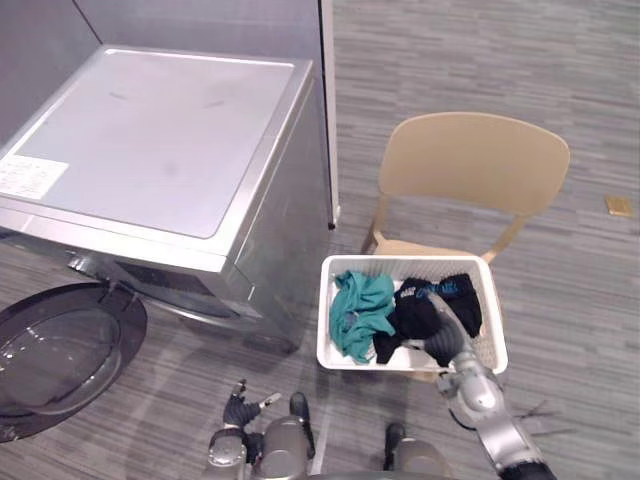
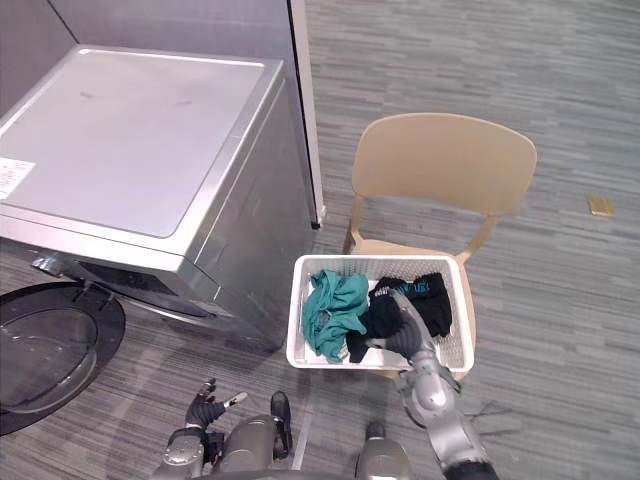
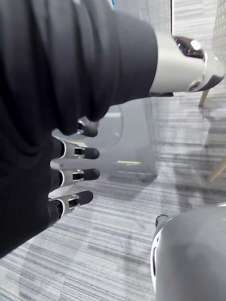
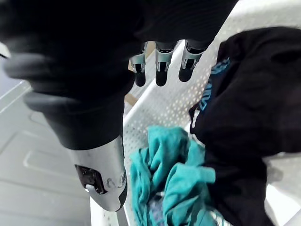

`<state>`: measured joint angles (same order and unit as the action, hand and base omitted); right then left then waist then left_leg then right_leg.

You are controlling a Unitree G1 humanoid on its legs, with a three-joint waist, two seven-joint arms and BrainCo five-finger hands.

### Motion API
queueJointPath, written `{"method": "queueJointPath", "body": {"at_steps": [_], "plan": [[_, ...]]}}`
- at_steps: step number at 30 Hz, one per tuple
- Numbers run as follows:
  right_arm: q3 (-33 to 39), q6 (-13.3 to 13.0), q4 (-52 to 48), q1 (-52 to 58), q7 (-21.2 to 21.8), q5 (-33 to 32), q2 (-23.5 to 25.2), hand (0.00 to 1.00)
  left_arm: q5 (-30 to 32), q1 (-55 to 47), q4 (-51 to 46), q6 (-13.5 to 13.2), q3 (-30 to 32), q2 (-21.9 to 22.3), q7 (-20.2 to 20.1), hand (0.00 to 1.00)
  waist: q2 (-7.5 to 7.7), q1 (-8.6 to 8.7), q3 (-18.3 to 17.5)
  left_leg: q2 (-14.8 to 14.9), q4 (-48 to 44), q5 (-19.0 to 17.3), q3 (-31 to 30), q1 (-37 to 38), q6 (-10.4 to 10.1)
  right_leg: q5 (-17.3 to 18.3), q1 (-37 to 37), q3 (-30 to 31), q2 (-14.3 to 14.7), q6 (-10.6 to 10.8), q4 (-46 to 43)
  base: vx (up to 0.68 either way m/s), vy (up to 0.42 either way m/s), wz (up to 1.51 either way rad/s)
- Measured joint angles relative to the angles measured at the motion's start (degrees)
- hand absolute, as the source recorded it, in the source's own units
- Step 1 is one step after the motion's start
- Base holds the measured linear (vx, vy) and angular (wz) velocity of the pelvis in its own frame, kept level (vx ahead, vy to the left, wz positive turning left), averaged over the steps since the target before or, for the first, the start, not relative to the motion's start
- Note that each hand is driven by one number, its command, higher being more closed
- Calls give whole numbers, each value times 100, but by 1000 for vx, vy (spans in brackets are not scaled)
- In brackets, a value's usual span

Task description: Pick up the laundry basket with both hands and put the clothes into the washing machine.

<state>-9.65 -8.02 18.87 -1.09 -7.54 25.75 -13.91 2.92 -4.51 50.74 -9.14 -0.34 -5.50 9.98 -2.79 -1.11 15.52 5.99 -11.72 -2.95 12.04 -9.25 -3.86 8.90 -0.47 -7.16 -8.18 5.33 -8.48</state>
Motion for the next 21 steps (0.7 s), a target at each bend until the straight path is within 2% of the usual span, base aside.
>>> {"method": "queueJointPath", "body": {"at_steps": [2,6,9,11,12,14,17,18,21], "plan": [[-284,30,331,-416,-2,117,5,0,2,79,108,-8,-3,-17,0,0,-21,-19,57,-21,139,54,121,8,80,-76,-140,131,-17,44,21,-53,85,-33],[-590,182,1261,-1675,-97,583,-77,0,-3,440,104,-27,-25,-29,3,0,-142,-93,549,-30,339,289,259,-354,203,-305,-681,350,2,67,-11,-112,53,-27],[-706,363,1992,-2483,-237,875,-237,0,-27,678,107,-40,-8,-36,15,0,-157,-155,919,-82,527,478,215,-558,268,-415,-941,315,-10,82,-24,-109,48,9],[-708,479,2376,-2863,-269,1046,-246,0,-91,747,113,-40,-8,-41,46,0,-159,-213,930,-102,598,558,201,-738,300,-473,-1141,300,-20,78,-17,-66,42,6],[-709,525,2689,-3115,-362,1155,-259,0,-125,839,170,-49,-8,-28,57,0,-173,-298,945,-110,602,586,195,-848,322,-508,-1235,298,-24,84,2,-25,32,5],[-710,627,3196,-3510,-476,1249,-255,0,-138,914,189,-94,-8,-12,121,0,-205,-318,967,-138,603,656,100,-1001,345,-538,-1328,237,-37,88,21,-13,33,18],[-701,849,3947,-4141,-625,1541,-329,0,-361,1206,378,-136,-2,72,260,0,-305,-400,1020,-196,792,853,-62,-1226,371,-616,-1506,91,-44,67,102,-11,29,26],[-702,863,4088,-4223,-653,1552,-405,100,-416,1302,416,-138,-4,118,275,0,-347,-445,1052,-206,848,908,-116,-1269,372,-629,-1535,44,-46,63,118,-4,12,21],[-702,862,4147,-4417,-890,1592,-522,100,-514,1482,550,-147,2,197,298,0,-363,-529,1115,-240,1149,1097,-230,-1325,366,-676,-1623,-67,-30,61,186,-3,8,19]]}}
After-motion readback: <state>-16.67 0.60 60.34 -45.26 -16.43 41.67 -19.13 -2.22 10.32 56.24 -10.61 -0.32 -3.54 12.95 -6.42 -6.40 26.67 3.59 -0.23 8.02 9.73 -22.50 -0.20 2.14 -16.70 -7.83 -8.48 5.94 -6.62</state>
